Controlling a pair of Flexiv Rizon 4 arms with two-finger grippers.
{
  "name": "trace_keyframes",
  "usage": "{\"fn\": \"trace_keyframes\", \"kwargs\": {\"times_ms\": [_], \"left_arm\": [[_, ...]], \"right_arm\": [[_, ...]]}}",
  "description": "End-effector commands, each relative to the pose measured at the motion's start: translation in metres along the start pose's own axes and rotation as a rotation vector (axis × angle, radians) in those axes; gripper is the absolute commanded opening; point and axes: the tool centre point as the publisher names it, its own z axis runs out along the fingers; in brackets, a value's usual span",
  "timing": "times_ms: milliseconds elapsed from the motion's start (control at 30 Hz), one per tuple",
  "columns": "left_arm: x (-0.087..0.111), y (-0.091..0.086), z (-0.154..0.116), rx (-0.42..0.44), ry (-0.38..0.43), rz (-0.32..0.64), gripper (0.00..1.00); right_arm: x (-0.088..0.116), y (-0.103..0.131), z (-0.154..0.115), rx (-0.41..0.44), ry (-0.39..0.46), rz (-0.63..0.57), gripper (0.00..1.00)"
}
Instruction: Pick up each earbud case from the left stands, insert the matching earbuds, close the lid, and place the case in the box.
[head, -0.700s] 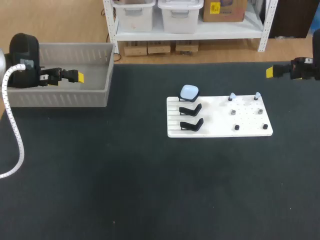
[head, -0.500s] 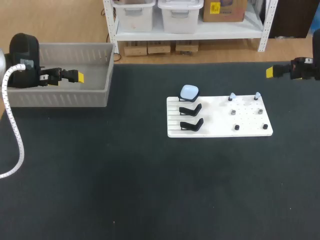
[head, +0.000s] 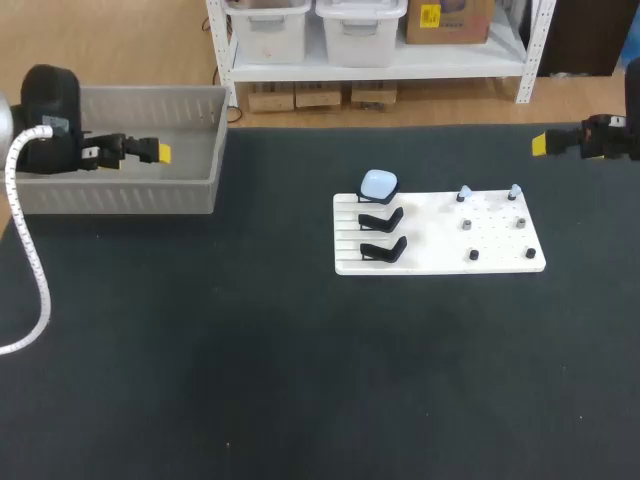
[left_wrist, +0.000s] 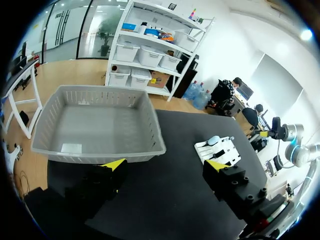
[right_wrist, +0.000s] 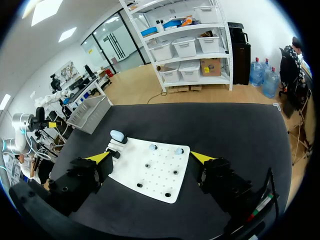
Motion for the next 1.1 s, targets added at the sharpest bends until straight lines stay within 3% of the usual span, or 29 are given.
{"fn": "trace_keyframes", "kwargs": {"times_ms": [33,200,400,567,1100], "left_arm": [[0.000,0.002,-0.002,0.157,-0.092,0.114,1.00],[-0.005,-0.004,-0.002,0.300,-0.146,0.285,1.00],[-0.018,-0.014,0.006,0.403,-0.147,0.446,1.00],[-0.029,-0.023,0.015,0.491,-0.112,0.542,1.00],[-0.040,-0.040,0.064,0.623,0.057,0.824,1.00]], "right_arm": [[0.000,0.000,0.000,0.000,0.001,0.000,1.00],[0.000,0.000,0.000,0.000,0.001,0.000,1.00],[0.000,0.000,0.000,0.000,0.001,0.000,1.00],[0.000,0.000,0.000,0.000,0.001,0.000,1.00],[0.000,0.000,0.000,0.000,0.001,0.000,1.00]]}}
